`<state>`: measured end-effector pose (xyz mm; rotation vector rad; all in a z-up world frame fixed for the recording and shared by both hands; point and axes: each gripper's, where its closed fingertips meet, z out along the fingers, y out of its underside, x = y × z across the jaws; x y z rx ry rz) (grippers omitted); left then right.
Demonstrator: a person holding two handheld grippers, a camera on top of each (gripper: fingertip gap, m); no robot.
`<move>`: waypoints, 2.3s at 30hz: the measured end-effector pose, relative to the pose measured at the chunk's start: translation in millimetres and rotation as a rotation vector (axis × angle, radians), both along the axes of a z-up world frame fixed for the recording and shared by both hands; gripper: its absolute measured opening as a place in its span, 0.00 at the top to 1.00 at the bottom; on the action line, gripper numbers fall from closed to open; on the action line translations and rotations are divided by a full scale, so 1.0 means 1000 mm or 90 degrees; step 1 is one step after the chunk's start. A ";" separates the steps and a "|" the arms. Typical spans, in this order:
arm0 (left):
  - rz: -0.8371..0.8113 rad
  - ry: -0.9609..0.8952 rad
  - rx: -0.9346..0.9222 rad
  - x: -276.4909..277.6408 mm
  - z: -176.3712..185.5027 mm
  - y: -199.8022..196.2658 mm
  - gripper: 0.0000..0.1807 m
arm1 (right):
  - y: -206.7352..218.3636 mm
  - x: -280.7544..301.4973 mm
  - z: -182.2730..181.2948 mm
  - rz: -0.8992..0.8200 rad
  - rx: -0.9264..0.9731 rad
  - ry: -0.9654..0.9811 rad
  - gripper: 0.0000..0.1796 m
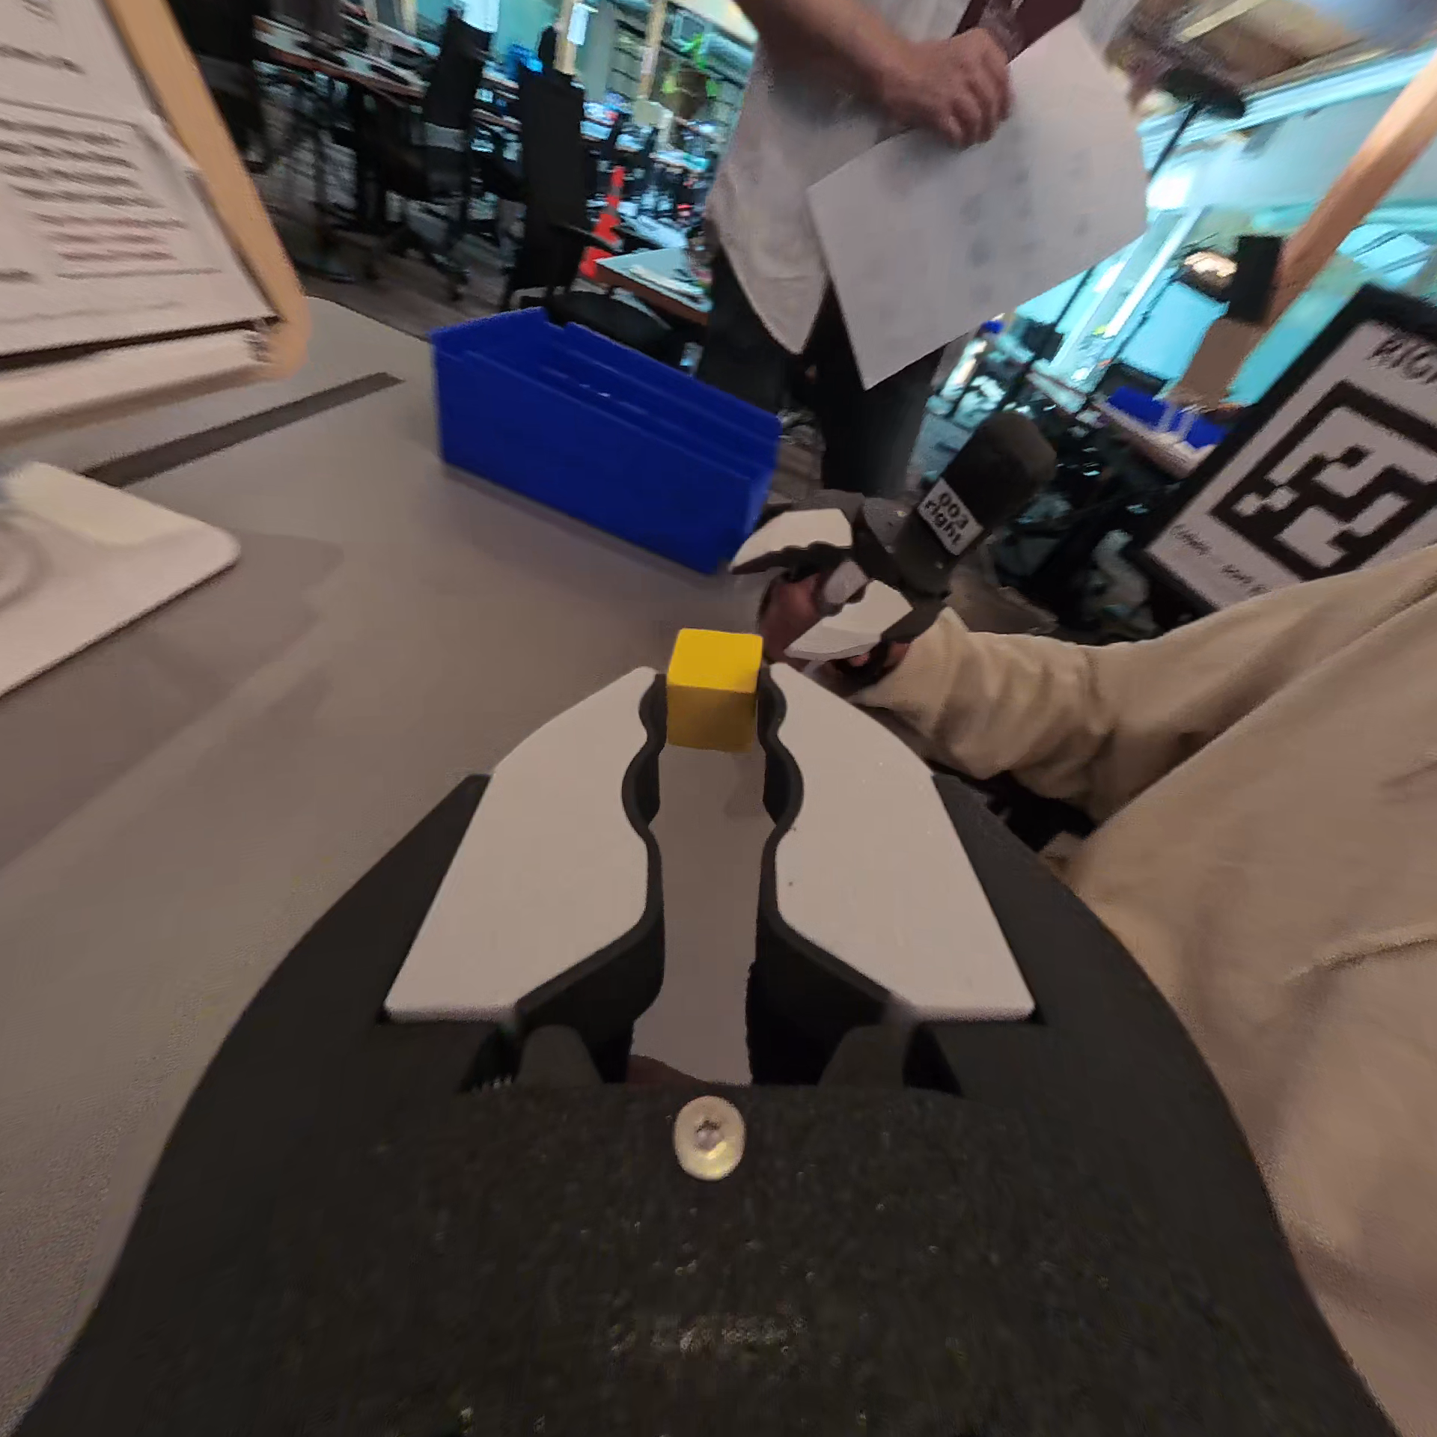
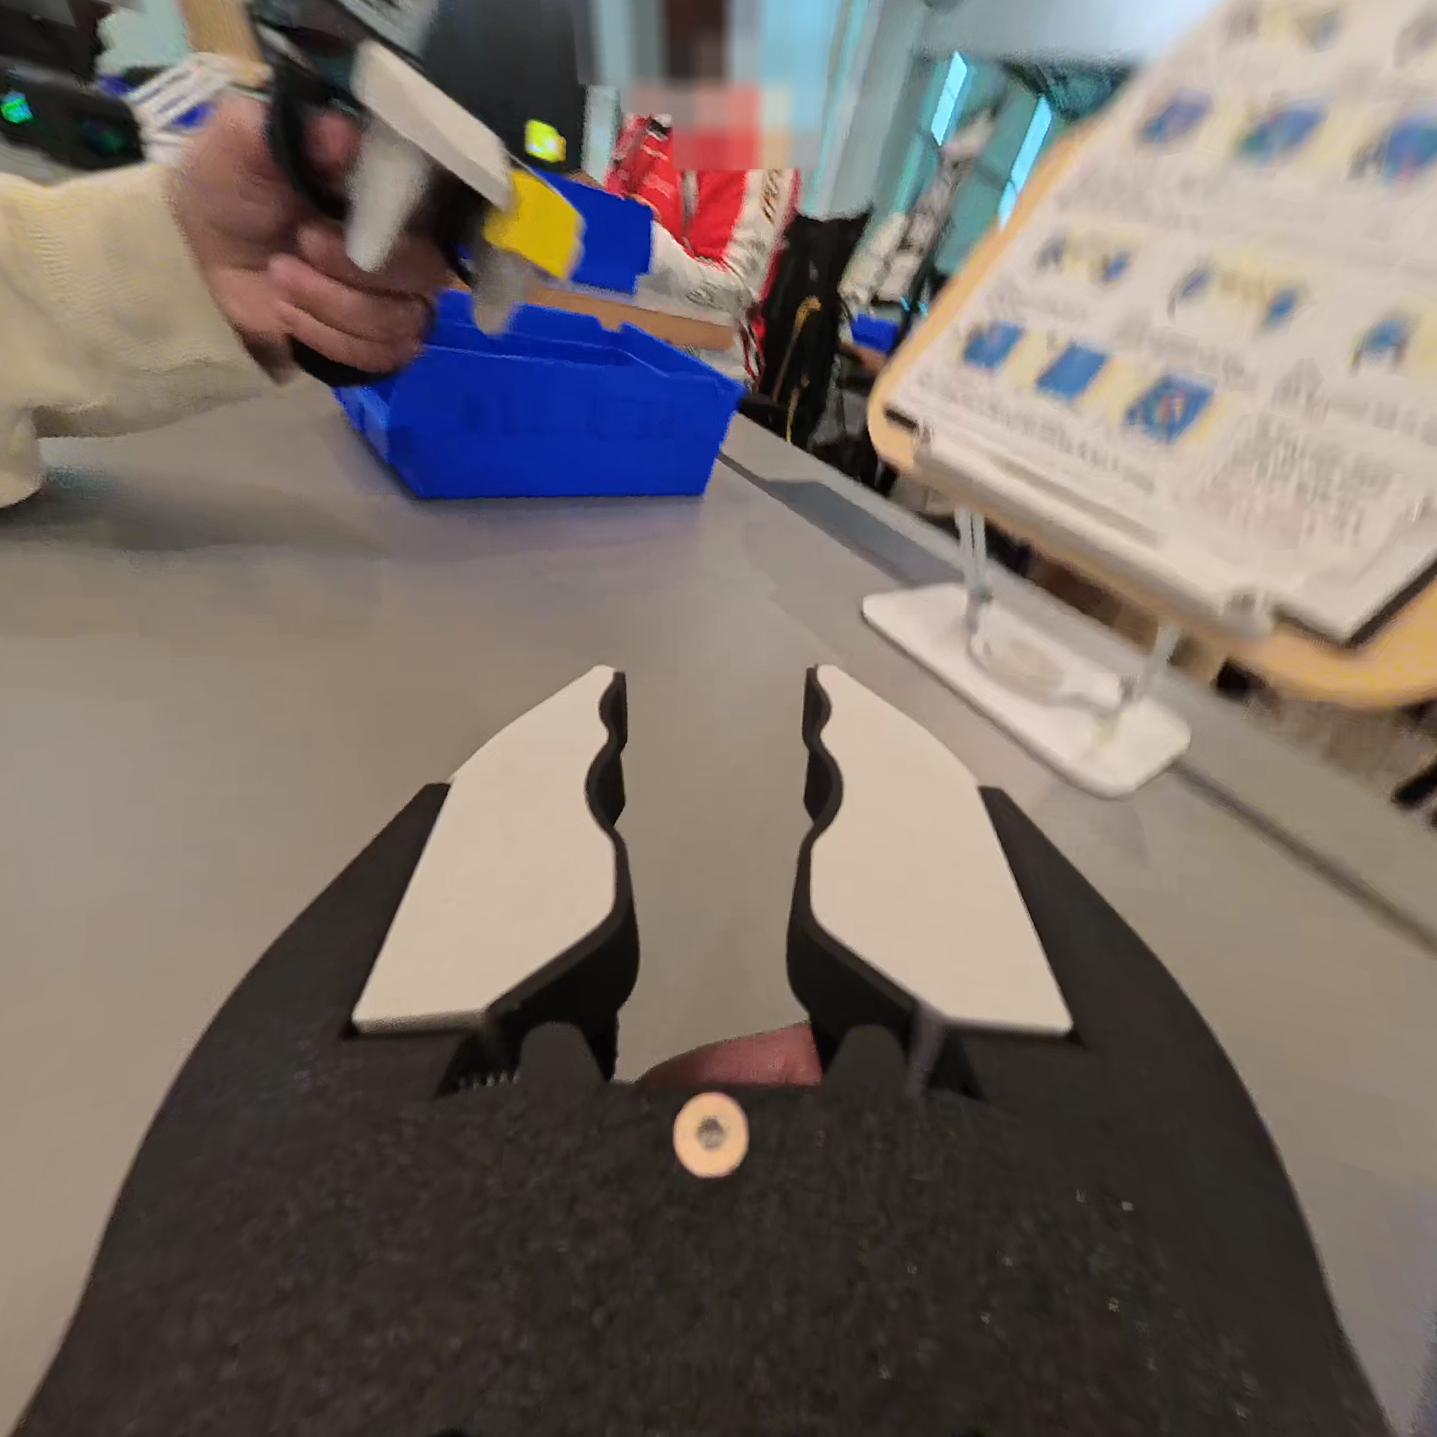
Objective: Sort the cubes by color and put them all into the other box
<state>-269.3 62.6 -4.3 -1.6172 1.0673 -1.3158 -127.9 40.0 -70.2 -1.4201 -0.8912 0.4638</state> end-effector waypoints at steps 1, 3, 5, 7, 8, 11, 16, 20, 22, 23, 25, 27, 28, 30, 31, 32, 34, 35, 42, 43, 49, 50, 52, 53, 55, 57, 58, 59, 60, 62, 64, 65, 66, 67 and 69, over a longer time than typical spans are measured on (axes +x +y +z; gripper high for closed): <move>-0.029 -0.011 -0.023 0.013 -0.001 -0.005 0.88 | -0.004 -0.003 0.012 0.029 0.050 -0.019 0.76; -0.078 -0.026 -0.063 0.038 -0.002 -0.014 0.88 | -0.010 -0.011 0.034 0.072 0.148 -0.064 0.76; -0.119 -0.032 -0.091 0.060 -0.004 -0.023 0.88 | -0.010 -0.021 0.047 0.095 0.211 -0.111 0.76; -0.148 -0.025 -0.106 0.077 -0.008 -0.029 0.88 | -0.010 -0.031 0.051 0.125 0.240 -0.152 0.76; -0.162 -0.020 -0.112 0.083 -0.011 -0.031 0.88 | -0.012 -0.036 0.052 0.140 0.252 -0.168 0.76; -0.201 -0.023 -0.138 0.095 -0.015 -0.037 0.88 | -0.013 -0.045 0.048 0.151 0.289 -0.220 0.79; -0.235 -0.032 -0.170 0.102 -0.022 -0.042 0.88 | -0.011 -0.050 0.044 0.158 0.301 -0.242 0.80; -0.249 -0.036 -0.175 0.104 -0.022 -0.045 0.88 | -0.011 -0.053 0.040 0.168 0.301 -0.252 0.83; -0.253 -0.035 -0.177 0.105 -0.022 -0.047 0.88 | -0.013 -0.054 0.040 0.175 0.306 -0.250 0.87; -0.252 -0.037 -0.180 0.104 -0.022 -0.047 0.88 | -0.012 -0.055 0.041 0.173 0.306 -0.248 0.87; -0.256 -0.041 -0.188 0.103 -0.022 -0.048 0.88 | -0.013 -0.055 0.040 0.177 0.301 -0.249 0.87; -0.255 -0.055 -0.195 0.101 -0.019 -0.048 0.88 | -0.013 -0.056 0.040 0.178 0.297 -0.246 0.87; -0.247 -0.062 -0.198 0.099 -0.018 -0.047 0.87 | -0.013 -0.056 0.040 0.176 0.295 -0.244 0.87; -0.226 -0.084 -0.203 0.093 -0.012 -0.046 0.78 | -0.014 -0.054 0.040 0.172 0.287 -0.235 0.87; -0.202 -0.087 -0.202 0.089 -0.011 -0.043 0.77 | -0.013 -0.052 0.039 0.166 0.279 -0.229 0.87; -0.167 -0.083 -0.193 0.085 -0.012 -0.040 0.75 | -0.012 -0.049 0.038 0.155 0.266 -0.221 0.87; -0.058 -0.053 -0.155 0.077 -0.021 -0.028 0.71 | -0.009 -0.041 0.035 0.129 0.238 -0.199 0.87; 0.014 -0.027 -0.124 0.071 -0.028 -0.019 0.68 | -0.007 -0.035 0.033 0.106 0.224 -0.189 0.87; 0.423 0.130 0.014 0.010 -0.073 0.007 0.64 | 0.010 0.004 0.013 -0.020 0.094 -0.094 0.87; 0.432 0.134 0.017 0.007 -0.075 0.004 0.64 | 0.013 0.008 0.010 -0.037 0.089 -0.104 0.87; 0.461 0.149 0.037 -0.003 -0.077 -0.008 0.65 | 0.006 0.047 0.044 -0.078 0.059 -0.064 0.87; 0.459 0.152 0.034 -0.003 -0.077 -0.010 0.65 | 0.007 0.069 0.059 -0.115 0.059 -0.070 0.87; 0.457 0.161 0.028 -0.005 -0.078 -0.011 0.65 | 0.009 0.127 0.086 -0.180 0.010 -0.074 0.87; 0.460 0.162 0.028 -0.005 -0.078 -0.011 0.65 | 0.012 0.159 0.091 -0.209 -0.039 -0.087 0.87; 0.460 0.165 0.027 -0.005 -0.079 -0.011 0.65 | 0.024 0.226 0.082 -0.283 -0.144 -0.151 0.87; 0.456 0.171 0.025 -0.003 -0.081 -0.010 0.65 | 0.034 0.275 0.048 -0.303 -0.289 -0.251 0.87; 0.451 0.175 0.025 0.000 -0.082 -0.010 0.65 | 0.039 0.289 0.031 -0.293 -0.336 -0.303 0.87; 0.447 0.179 0.026 0.002 -0.082 -0.010 0.65 | 0.044 0.297 0.014 -0.273 -0.376 -0.343 0.87; 0.446 0.185 0.030 0.004 -0.083 -0.010 0.65 | 0.046 0.300 -0.002 -0.240 -0.422 -0.373 0.87; 0.443 0.197 0.043 0.007 -0.083 -0.010 0.65 | 0.048 0.300 -0.033 -0.182 -0.490 -0.439 0.87; 0.445 0.203 0.053 0.007 -0.082 -0.011 0.65 | 0.047 0.302 -0.059 -0.149 -0.546 -0.507 0.87; 0.443 0.203 0.055 0.007 -0.082 -0.011 0.65 | 0.045 0.303 -0.070 -0.137 -0.578 -0.531 0.87; 0.443 0.202 0.056 0.007 -0.081 -0.011 0.65 | 0.044 0.302 -0.078 -0.124 -0.596 -0.550 0.87; 0.444 0.199 0.056 0.006 -0.081 -0.011 0.65 | 0.043 0.300 -0.085 -0.111 -0.611 -0.560 0.87; 0.443 0.196 0.053 0.004 -0.081 -0.012 0.65 | 0.043 0.297 -0.094 -0.105 -0.630 -0.573 0.87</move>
